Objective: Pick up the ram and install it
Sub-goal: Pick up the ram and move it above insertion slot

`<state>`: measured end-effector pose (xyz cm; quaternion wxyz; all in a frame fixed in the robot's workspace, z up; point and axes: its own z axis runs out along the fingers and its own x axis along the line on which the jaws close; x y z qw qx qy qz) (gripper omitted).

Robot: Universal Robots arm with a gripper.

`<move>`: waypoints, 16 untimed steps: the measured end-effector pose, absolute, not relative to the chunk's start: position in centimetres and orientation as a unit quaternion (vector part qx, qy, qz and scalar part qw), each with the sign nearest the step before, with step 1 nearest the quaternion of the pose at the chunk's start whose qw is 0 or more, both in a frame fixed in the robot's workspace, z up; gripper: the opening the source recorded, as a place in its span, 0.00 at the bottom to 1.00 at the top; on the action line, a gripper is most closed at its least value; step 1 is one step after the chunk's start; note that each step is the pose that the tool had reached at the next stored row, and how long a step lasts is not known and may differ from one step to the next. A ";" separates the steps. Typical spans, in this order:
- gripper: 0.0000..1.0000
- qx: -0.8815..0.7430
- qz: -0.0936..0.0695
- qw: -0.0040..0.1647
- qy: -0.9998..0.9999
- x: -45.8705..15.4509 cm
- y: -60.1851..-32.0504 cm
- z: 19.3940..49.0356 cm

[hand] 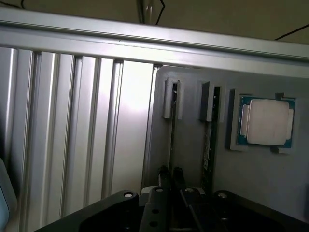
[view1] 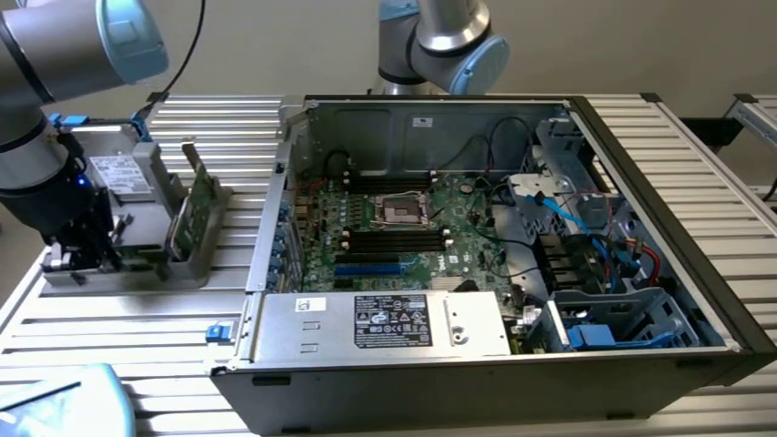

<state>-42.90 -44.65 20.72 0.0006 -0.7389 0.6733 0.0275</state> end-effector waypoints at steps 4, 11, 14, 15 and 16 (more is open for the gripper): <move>0.14 -0.739 0.035 -0.006 0.673 -42.9 -44.7 20.9; 0.14 -0.738 0.039 -0.010 0.673 -42.9 -44.7 21.7; 0.14 -0.738 0.040 -0.011 0.673 -42.9 -44.7 22.2; 0.14 -0.738 0.040 -0.011 0.673 -42.9 -44.7 22.5; 0.14 -0.738 0.040 -0.011 0.673 -42.9 -44.7 22.9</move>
